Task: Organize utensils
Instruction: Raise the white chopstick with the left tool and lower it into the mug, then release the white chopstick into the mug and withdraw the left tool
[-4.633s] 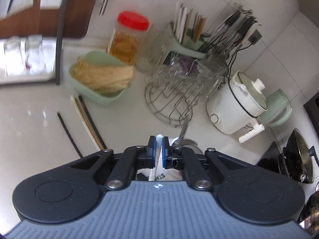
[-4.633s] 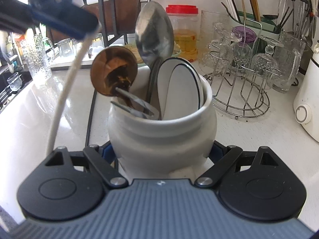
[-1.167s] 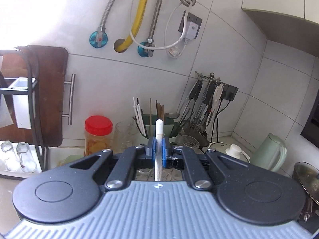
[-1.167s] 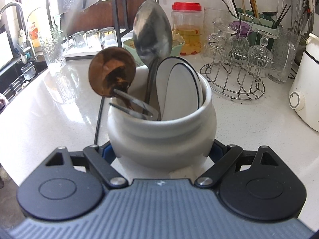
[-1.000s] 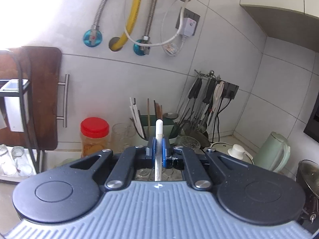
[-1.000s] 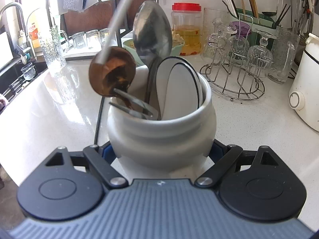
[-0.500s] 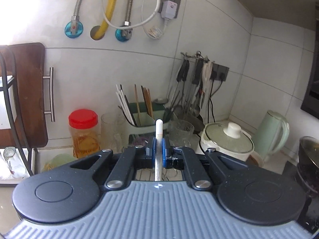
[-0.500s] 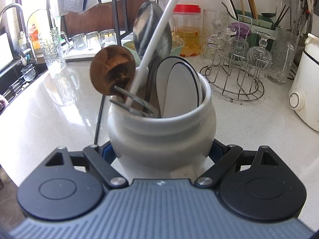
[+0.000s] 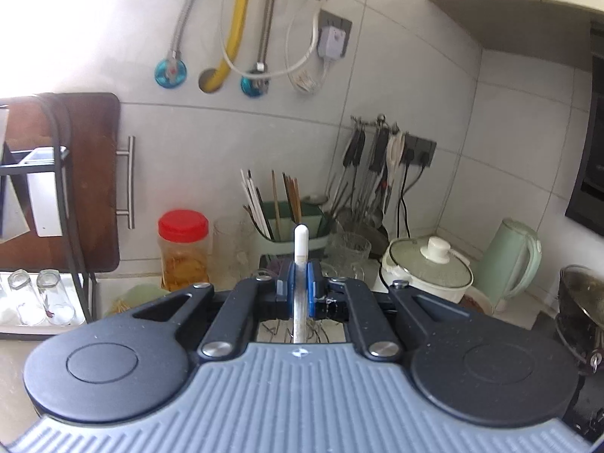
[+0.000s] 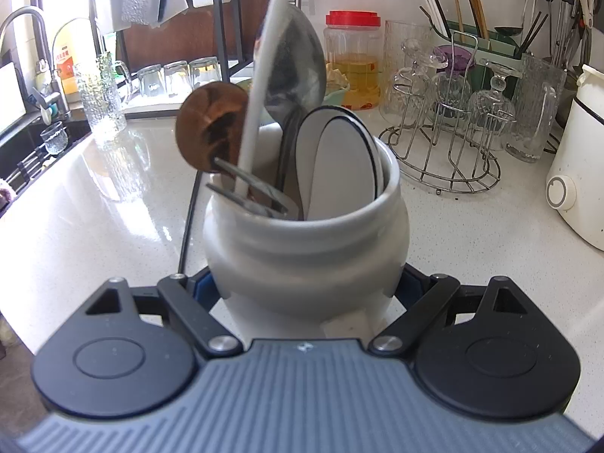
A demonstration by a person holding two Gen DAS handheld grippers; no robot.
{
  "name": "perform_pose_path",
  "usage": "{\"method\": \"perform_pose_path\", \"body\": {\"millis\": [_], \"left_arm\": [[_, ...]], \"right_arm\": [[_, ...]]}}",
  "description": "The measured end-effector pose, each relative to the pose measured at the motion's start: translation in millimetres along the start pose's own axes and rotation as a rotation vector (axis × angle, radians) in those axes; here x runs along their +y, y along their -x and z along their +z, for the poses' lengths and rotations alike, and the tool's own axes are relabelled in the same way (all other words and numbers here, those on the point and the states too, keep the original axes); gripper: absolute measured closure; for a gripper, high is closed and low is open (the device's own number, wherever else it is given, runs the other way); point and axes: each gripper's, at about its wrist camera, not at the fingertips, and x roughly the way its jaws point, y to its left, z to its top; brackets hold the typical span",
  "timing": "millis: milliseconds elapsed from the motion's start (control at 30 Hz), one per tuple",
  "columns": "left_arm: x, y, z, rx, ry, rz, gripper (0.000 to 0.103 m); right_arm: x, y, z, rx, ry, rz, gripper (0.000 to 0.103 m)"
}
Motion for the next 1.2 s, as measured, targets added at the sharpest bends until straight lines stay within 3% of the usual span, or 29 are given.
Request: {"method": "perform_pose_path", "body": {"millis": [200,500,700,900,1200], "left_arm": [[-7,9,7,-0.073,-0.005,-0.01,0.096],[-25,1,2,-0.114,-0.119,-0.016,0.096],[-22,-2,-19,-0.081,-0.136,0.016,0.096],[-11,0,-33,-0.045,-0.093,0.035,0.096],[6,31,-49,0.018,-0.016,0.06,0.095]], "right_arm": [[0,0,-1,-0.004,0.008,0.007,0.012],[0,0,0,-0.005,0.006,0.008,0.012],[1,0,-1,-0.006,0.005,0.007,0.012],[1,0,-1,-0.007,0.007,0.007,0.012],[2,0,-1,-0.008,0.01,0.009,0.012]]}}
